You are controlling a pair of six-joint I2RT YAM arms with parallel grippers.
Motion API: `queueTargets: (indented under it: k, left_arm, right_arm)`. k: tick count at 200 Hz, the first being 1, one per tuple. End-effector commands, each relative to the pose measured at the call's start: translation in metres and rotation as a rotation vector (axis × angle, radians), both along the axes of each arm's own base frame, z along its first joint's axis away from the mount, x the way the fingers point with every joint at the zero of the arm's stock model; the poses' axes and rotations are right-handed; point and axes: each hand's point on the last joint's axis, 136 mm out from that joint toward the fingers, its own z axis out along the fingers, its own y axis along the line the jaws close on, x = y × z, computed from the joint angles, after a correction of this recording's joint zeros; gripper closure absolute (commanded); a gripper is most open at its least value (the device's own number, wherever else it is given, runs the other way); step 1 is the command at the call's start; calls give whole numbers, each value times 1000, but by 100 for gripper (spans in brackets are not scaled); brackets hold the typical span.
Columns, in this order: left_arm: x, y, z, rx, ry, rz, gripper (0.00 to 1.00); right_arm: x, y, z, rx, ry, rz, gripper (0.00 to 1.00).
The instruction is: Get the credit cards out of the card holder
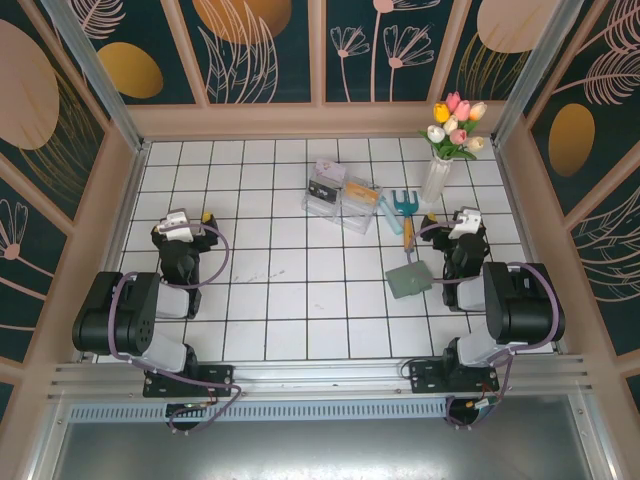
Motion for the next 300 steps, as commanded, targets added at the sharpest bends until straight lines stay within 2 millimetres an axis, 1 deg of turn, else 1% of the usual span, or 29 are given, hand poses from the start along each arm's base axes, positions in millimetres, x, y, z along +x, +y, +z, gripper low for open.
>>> queueTargets:
  k: [1, 120, 159, 175, 190, 205, 211, 221, 240, 241, 246, 259, 268, 282, 300]
  left_arm:
    - [3, -1, 9, 12, -33, -10, 1]
    - [4, -1, 9, 10, -30, -13, 1]
    - [2, -2, 11, 16, -39, -19, 1]
    - [2, -1, 17, 10, -39, -13, 1]
    - [2, 6, 25, -5, -25, 28, 1]
    - [2, 12, 29, -33, 4, 69, 1]
    - [1, 15, 31, -53, 12, 92, 1]
    - [0, 21, 34, -83, 28, 131, 1]
    - [-1, 22, 38, -140, 83, 154, 1]
    - [-1, 22, 41, -144, 75, 155, 1]
    - [-1, 22, 42, -165, 92, 161, 1]
    - [-2, 20, 48, -227, 136, 165, 1]
    - [-4, 17, 53, -287, 163, 166, 1]
    - [-5, 3, 58, -344, 201, 101, 1]
    - [-7, -16, 62, -391, 221, -4, 1]
  right_arm:
    - [2, 3, 9, 12, -41, 18, 1]
    - [2, 2, 8, 12, -38, 16, 1]
    - [0, 1, 11, 12, -51, 4, 1]
    - [-4, -5, 18, 20, -68, -33, 1]
    - [-8, -11, 27, 26, -75, -72, 1]
    - [-11, -18, 32, 38, -40, -116, 1]
    - [-13, -22, 37, 52, -32, -142, 1]
    - [-17, -26, 45, 87, -22, -178, 1]
    - [-29, -30, 59, 197, -9, -231, 1]
    - [-30, -31, 59, 206, -6, -235, 1]
    - [-33, -32, 61, 243, 5, -256, 1]
    - [-43, -38, 63, 349, 60, -326, 1]
    - [-51, -39, 60, 400, 115, -368, 1]
    - [-62, -41, 55, 466, 197, -429, 1]
    - [-69, -27, 50, 485, 315, -380, 1]
